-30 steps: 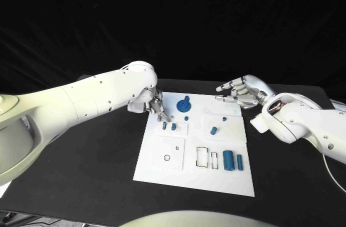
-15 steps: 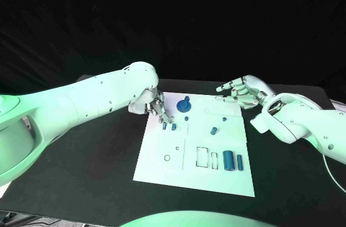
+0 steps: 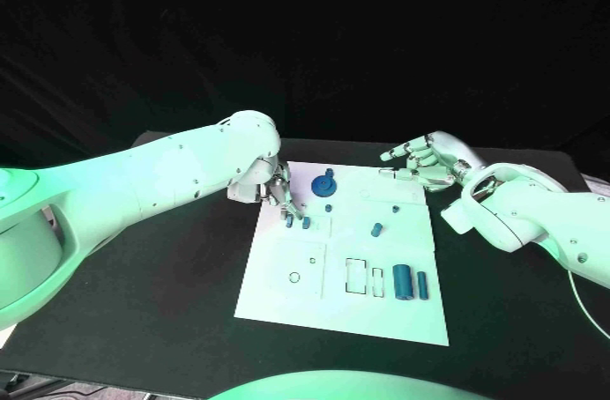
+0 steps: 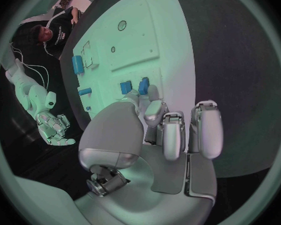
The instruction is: Assemble the parts on the task board
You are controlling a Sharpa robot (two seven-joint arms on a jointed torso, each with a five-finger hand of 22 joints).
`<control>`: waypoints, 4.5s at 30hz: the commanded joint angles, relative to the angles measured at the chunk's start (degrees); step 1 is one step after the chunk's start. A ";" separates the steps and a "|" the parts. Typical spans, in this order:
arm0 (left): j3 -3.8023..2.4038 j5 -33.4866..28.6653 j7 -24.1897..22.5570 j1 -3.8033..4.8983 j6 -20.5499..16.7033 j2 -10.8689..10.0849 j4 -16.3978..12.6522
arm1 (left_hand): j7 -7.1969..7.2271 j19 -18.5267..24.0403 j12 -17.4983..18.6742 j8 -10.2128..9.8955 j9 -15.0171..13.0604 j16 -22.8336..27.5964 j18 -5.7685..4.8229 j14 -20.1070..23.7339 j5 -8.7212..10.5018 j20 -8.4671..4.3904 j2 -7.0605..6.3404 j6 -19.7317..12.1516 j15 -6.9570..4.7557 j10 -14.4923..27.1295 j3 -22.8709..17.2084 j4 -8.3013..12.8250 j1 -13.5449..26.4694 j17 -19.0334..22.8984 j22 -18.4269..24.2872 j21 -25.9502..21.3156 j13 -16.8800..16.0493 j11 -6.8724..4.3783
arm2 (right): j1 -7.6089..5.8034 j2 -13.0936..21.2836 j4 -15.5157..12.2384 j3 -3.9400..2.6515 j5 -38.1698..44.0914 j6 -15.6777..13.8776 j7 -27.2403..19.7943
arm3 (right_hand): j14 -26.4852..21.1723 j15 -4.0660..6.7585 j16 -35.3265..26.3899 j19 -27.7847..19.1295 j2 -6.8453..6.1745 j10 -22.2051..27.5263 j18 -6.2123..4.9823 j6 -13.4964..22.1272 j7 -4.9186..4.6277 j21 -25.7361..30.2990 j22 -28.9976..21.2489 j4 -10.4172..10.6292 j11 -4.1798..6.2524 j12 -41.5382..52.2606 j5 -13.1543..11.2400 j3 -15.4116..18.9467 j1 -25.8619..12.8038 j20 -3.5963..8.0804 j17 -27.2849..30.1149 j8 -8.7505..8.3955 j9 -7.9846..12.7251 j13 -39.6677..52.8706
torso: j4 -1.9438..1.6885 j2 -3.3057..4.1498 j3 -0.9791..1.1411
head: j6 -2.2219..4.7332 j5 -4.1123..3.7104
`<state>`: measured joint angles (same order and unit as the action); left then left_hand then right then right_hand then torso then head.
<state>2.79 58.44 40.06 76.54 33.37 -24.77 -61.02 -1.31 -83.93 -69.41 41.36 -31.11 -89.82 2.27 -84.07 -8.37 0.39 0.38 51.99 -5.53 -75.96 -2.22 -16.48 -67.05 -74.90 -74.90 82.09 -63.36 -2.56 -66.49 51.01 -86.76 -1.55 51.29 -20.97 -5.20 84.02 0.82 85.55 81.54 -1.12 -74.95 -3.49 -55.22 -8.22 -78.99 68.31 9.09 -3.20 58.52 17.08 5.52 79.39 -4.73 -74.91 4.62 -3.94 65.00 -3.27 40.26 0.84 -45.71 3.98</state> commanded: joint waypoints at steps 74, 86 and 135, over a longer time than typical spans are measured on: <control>-0.14 -2.89 2.28 -0.09 3.78 0.33 1.25 | -0.27 -5.12 -0.19 -5.38 -7.19 -0.18 -0.92 -5.93 0.62 -0.02 -9.32 2.20 -0.18 -0.32 -15.51 0.27 0.53 -15.10 -13.29 0.76 -0.02 0.22 | 0.01 -0.16 0.03 -0.01 0.22 0.48 -0.45 | 4.54 0.49 -0.37 -0.28 0.28 0.34 -0.89 -0.31 0.01 0.33 -0.03 0.06 0.12 0.10 0.35 0.35 -0.48 0.18 -9.16 -0.22 0.01 -0.09 | -0.03 0.00 -0.03 | -0.56 0.14; -0.19 -2.46 2.25 -0.09 4.43 0.23 1.39 | -0.37 -5.12 -0.13 -5.72 -7.64 -0.18 -0.93 -5.93 0.88 0.03 -10.67 2.40 -0.12 -0.25 -14.02 0.33 0.33 -15.10 -13.29 0.79 0.06 0.30 | 0.01 -0.17 0.06 -0.01 0.22 0.46 -0.45 | 4.54 0.49 -0.37 -0.28 0.28 0.34 -0.89 -0.31 0.01 0.33 -0.03 0.06 0.12 0.10 0.35 0.35 -0.48 0.18 -9.16 -0.22 0.01 -0.09 | -0.04 -0.03 -0.03 | -0.64 0.21; 0.19 16.64 -0.46 -2.70 -18.34 -18.44 -30.51 | -0.59 -5.07 6.50 -9.60 -2.11 -0.18 -0.23 -5.93 5.44 0.16 -7.12 4.71 -0.03 1.70 7.87 -0.46 2.56 -15.10 -11.91 -3.73 10.50 0.48 | 0.09 0.17 0.36 0.00 0.41 0.86 -0.24 | 4.55 0.49 -0.36 -0.27 0.31 0.32 -0.89 -0.31 0.01 0.32 -0.01 0.06 0.12 0.16 0.38 0.40 -0.48 0.18 -9.17 -0.22 0.00 -0.07 | -0.22 -0.24 0.05 | 0.29 -0.15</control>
<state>2.98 71.91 35.53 73.89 10.90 -43.42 -91.61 -1.84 -83.97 -62.61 31.39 -33.29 -89.83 3.16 -83.87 -3.05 1.03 -6.79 56.21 -5.13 -74.04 5.39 -16.91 -64.98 -74.90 -74.93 78.12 -52.57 -2.07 -66.44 51.23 -86.40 -1.55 51.30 -20.86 -5.18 84.02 0.82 85.55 81.54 -1.12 -74.95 -3.49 -55.22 -8.22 -78.99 68.31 9.09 -3.20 58.52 17.08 5.52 79.39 -4.73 -74.93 4.62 -3.94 64.99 -3.60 39.98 0.85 -45.41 3.77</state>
